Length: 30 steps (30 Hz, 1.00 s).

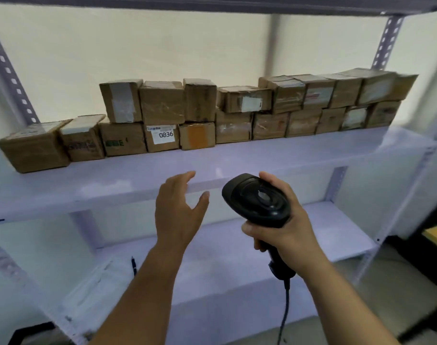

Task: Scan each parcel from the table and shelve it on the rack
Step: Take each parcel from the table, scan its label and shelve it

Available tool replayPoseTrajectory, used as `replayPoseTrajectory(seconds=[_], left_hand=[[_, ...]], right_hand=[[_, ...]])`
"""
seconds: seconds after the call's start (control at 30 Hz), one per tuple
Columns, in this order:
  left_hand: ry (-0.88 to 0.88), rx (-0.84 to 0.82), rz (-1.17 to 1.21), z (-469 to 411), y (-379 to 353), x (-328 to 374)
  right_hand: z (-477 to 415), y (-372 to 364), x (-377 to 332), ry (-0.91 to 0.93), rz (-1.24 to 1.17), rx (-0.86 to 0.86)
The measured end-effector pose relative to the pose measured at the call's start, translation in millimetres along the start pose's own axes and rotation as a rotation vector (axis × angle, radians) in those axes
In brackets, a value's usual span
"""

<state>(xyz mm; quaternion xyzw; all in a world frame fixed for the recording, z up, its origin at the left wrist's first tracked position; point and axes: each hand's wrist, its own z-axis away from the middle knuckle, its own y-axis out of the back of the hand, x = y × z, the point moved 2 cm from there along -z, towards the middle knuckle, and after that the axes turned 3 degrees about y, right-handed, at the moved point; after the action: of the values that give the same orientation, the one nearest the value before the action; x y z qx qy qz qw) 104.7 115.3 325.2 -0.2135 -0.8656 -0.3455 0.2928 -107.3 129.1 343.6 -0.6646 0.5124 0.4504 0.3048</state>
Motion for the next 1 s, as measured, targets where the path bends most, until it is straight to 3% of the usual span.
replayPoseTrajectory(seconds=[0.6, 1.0], left_hand=[[-0.257, -0.385, 0.172, 151.5, -205.4, 238.2], [-0.406, -0.629, 0.359, 228.1, -304.6, 355.5]], right_hand=[[185.2, 261.8, -32.9, -0.018, 0.119, 0.428], [277.6, 365.8, -51.9, -0.029, 0.256, 0.753]])
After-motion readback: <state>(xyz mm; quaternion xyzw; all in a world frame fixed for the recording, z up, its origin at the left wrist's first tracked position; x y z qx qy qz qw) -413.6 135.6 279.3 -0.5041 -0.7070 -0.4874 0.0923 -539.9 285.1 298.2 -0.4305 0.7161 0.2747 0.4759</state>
